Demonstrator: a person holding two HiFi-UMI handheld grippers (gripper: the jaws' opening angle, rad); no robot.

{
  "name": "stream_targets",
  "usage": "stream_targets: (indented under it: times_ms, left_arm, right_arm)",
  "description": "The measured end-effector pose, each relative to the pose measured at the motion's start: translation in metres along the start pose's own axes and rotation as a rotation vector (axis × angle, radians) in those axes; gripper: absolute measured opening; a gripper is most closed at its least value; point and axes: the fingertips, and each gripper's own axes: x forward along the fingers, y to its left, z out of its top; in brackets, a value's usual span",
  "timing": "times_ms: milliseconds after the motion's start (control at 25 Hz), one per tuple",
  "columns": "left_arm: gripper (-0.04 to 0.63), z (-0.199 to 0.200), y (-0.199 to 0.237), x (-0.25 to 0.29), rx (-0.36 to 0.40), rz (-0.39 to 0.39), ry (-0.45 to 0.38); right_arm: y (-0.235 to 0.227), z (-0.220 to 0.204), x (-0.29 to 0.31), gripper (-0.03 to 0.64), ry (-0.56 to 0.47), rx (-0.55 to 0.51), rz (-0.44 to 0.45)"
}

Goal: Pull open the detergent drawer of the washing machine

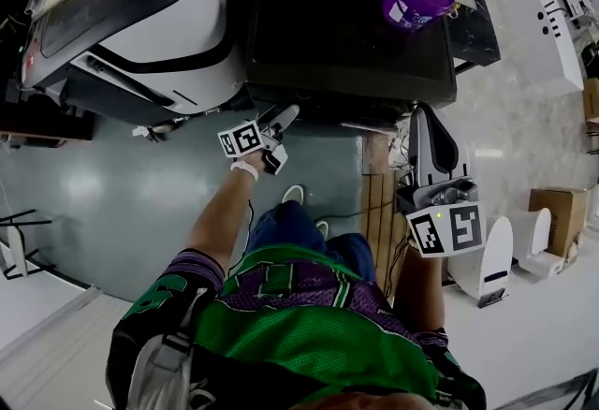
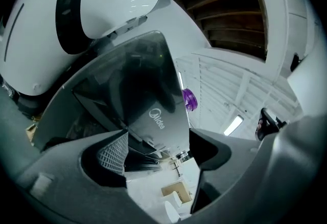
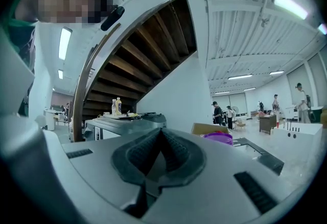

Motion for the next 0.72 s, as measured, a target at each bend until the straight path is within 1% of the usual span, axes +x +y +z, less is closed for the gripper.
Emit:
stream_targets:
  times_ms: [80,120,360,480,560,720]
  left_arm:
    - [0.36,-0.004,0.007,0.006,-0.003,-0.008,0.021]
    - [0.362,-0.003,0.01,0.008,-0.008,-0.013,0.019]
    - [0.364,0.012,0.016,0.013,-0.021,-0.063,-0.052]
    - [0.367,0.022,0.015,0.014,-0.041,-0.095,-0.102]
    - [0.373,0.023,0.014,0.015,-0.057,-0.109,-0.117]
    - [0.385,0.022,0.016,0.014,-0.083,-0.101,-0.146]
  right_arm:
    - [0.001,0.002,0.001,0.002,-0.011,-0.005,-0.009]
    - [0.0,0.002,0.001,0.002,-0.014,-0.005,-0.012]
    - [-0.009,0.003,-0.004,0.002,-0.019,-0.015,-0.025]
    - [-0.012,0.0,-0.004,0.002,-0.02,-0.017,-0.028]
    - [-0.012,-0.001,-0.005,0.002,-0.014,-0.019,-0.026]
    - [-0.013,0.002,-0.01,0.002,-0.015,-0.033,-0.027]
